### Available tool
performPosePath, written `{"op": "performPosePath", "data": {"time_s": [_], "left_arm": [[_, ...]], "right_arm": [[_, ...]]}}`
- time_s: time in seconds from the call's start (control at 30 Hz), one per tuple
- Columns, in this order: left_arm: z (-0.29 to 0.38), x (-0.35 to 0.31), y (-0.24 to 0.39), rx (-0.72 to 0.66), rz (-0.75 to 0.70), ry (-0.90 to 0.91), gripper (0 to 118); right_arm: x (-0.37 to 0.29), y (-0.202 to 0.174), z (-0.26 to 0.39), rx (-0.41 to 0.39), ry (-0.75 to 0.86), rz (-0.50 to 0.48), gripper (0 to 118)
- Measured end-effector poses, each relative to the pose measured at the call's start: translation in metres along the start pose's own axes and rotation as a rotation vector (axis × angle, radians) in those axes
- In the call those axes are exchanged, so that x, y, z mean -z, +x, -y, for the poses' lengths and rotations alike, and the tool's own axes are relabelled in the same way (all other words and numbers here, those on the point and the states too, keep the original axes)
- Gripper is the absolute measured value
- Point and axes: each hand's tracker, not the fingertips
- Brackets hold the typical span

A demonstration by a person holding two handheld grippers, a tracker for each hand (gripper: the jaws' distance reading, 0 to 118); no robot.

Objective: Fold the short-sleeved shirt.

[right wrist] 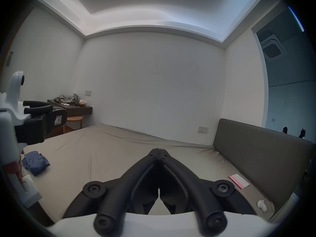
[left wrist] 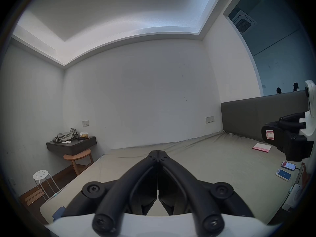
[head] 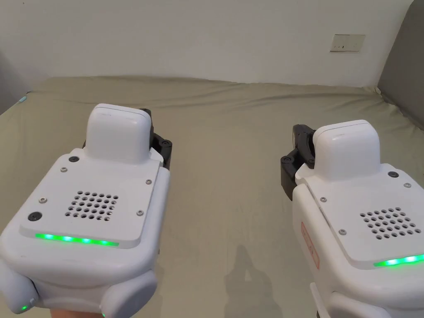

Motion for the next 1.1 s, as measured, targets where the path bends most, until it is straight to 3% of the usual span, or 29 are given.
{"op": "performPosePath", "data": {"time_s": [0.3,0.37,0.4,0.43,0.47,0.5,0.53,0.57,0.83,0.97,1.03,1.1], "left_arm": [[0.0,-0.003,-0.003,-0.011,-0.005,0.006,2],[0.0,-0.003,-0.004,-0.011,-0.002,0.006,6],[0.0,-0.003,-0.004,-0.012,0.003,0.003,16],[0.0,-0.003,-0.005,-0.011,0.006,-0.001,40],[0.001,-0.002,-0.005,-0.009,0.004,-0.009,66],[0.001,-0.001,-0.006,-0.007,0.002,-0.016,91],[0.001,-0.001,-0.006,-0.01,0.001,-0.019,112],[0.001,-0.003,-0.007,-0.014,-0.004,-0.012,114],[-0.002,-0.004,-0.01,-0.038,-0.049,0.0,115],[-0.004,-0.007,-0.011,-0.039,-0.044,0.005,115],[-0.006,-0.008,-0.01,-0.028,-0.045,0.008,115],[-0.008,-0.009,-0.01,-0.024,-0.045,0.011,115]], "right_arm": [[0.0,0.002,-0.003,0.008,0.008,0.006,0],[-0.002,-0.004,-0.007,0.015,0.008,0.008,0],[-0.002,-0.004,-0.007,0.014,0.008,0.011,0],[-0.001,-0.004,-0.007,0.016,0.009,0.016,11],[0.0,-0.003,-0.006,0.017,0.008,0.017,30],[0.001,-0.001,-0.006,0.023,0.0,0.012,55],[0.002,0.001,-0.006,0.04,-0.021,-0.003,95],[0.003,0.002,-0.006,0.053,-0.025,-0.011,116],[-0.007,-0.012,-0.024,-0.007,0.007,-0.021,118],[-0.008,-0.005,-0.027,0.13,-0.029,-0.124,118],[0.004,0.012,-0.015,0.205,-0.078,-0.08,118],[0.011,0.016,-0.013,0.209,-0.127,-0.002,118]]}}
